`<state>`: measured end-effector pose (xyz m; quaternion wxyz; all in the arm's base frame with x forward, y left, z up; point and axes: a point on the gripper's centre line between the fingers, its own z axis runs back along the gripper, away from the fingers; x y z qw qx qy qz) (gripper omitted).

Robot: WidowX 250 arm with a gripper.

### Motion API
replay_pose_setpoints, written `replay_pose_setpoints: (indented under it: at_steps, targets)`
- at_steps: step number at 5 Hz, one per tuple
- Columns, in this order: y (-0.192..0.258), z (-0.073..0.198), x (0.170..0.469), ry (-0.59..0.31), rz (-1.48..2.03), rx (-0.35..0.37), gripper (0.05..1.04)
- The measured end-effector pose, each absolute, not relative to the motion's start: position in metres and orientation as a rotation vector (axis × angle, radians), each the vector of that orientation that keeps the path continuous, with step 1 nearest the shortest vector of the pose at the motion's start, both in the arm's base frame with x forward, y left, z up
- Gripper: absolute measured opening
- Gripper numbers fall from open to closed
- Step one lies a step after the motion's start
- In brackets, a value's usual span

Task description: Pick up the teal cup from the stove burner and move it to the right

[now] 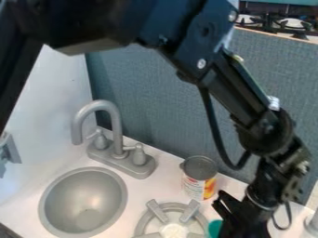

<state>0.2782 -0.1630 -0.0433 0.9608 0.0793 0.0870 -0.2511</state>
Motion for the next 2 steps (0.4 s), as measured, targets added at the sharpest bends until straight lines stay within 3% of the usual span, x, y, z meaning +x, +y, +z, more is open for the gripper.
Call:
replay_pose_setpoints:
  at_steps: [1, 2]
  targets:
    - [-0.199, -0.017, 0.266, 0.103, -0.607, 0.138, 0.097]
    - [-0.234, -0.009, 0.242, 0.052, -0.742, 0.11, 0.097]
